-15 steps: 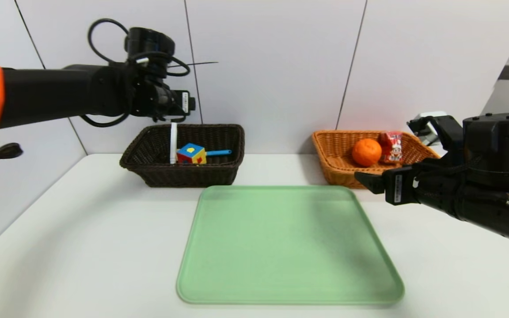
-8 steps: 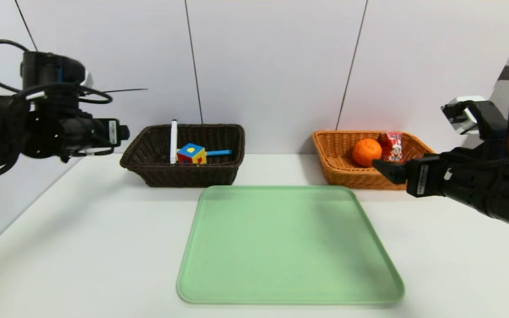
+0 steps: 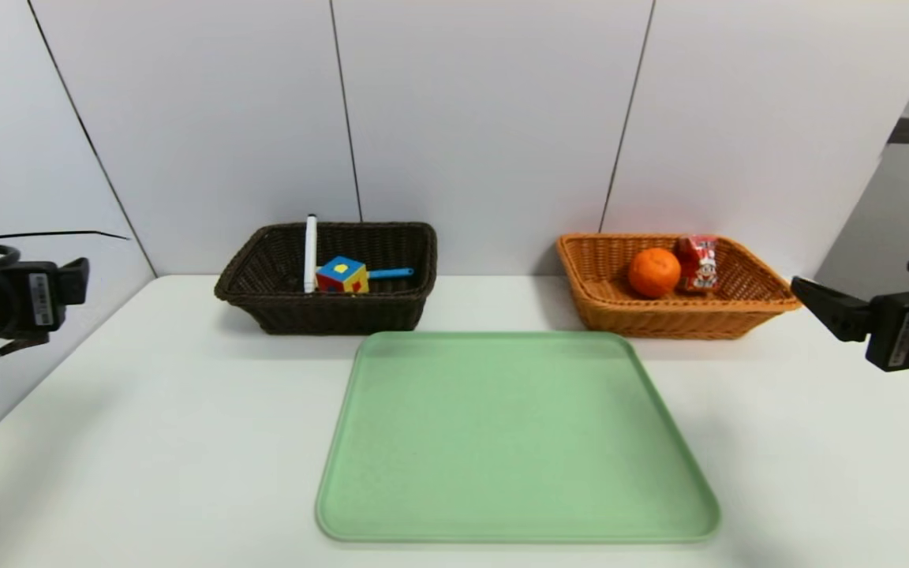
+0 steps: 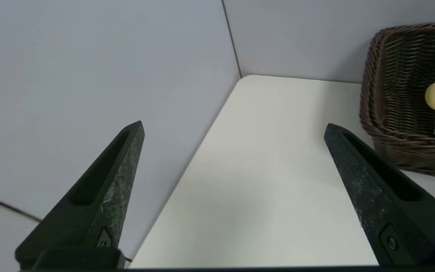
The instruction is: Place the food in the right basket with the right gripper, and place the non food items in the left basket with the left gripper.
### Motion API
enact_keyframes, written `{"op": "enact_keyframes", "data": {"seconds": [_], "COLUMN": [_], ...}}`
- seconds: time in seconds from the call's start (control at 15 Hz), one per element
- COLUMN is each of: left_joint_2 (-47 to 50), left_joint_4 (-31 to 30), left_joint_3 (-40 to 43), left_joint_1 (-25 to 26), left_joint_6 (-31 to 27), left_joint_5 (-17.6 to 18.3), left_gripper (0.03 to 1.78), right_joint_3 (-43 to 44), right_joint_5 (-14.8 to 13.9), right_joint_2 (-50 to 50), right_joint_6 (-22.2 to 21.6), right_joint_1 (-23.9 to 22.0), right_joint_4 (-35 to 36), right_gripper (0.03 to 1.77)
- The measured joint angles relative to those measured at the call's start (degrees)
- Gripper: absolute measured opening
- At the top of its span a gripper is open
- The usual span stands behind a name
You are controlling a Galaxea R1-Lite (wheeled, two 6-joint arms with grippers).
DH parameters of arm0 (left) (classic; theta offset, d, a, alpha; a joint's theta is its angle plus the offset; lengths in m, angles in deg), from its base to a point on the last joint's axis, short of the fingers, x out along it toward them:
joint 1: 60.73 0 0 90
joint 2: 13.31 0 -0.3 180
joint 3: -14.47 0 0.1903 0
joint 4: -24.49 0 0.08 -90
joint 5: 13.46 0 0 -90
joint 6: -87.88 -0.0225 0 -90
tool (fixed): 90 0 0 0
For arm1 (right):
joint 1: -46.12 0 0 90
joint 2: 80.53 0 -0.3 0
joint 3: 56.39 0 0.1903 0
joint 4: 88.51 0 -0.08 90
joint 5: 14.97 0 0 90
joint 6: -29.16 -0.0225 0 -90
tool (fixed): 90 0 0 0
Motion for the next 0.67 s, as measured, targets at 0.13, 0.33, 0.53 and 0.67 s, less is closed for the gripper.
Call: {"op": "enact_keyframes", "data": {"seconds": [0.13, 0.33, 0.53, 0.67], "left_joint_2": [4.78, 13.51, 23.93, 30.66], "left_joint_4": [-1.51, -1.71, -1.40, -0.88], "left_joint_3": [4.18, 11.98, 19.82, 24.83], "left_joint_1": [1.16, 1.69, 1.74, 1.77], "left_joint_6": [-1.16, -0.95, -0.35, 0.83], "left_joint_5": [0.16, 1.87, 6.83, 9.37], "left_gripper": [1.69, 1.69, 1.69, 1.69], "right_joint_3": [-2.46, -6.34, -11.78, -15.58], "right_joint_5": [0.13, 1.12, 2.86, 5.03], "right_joint_2": [3.04, 7.31, 13.02, 16.76], "right_joint_6": [0.49, 0.41, 0.35, 0.40], "right_joint_1": [-1.23, -1.99, -2.86, -4.57], "right_joint_4": [0.38, 0.39, 0.17, 0.20], "right_gripper": [1.71, 1.71, 1.71, 1.71]}}
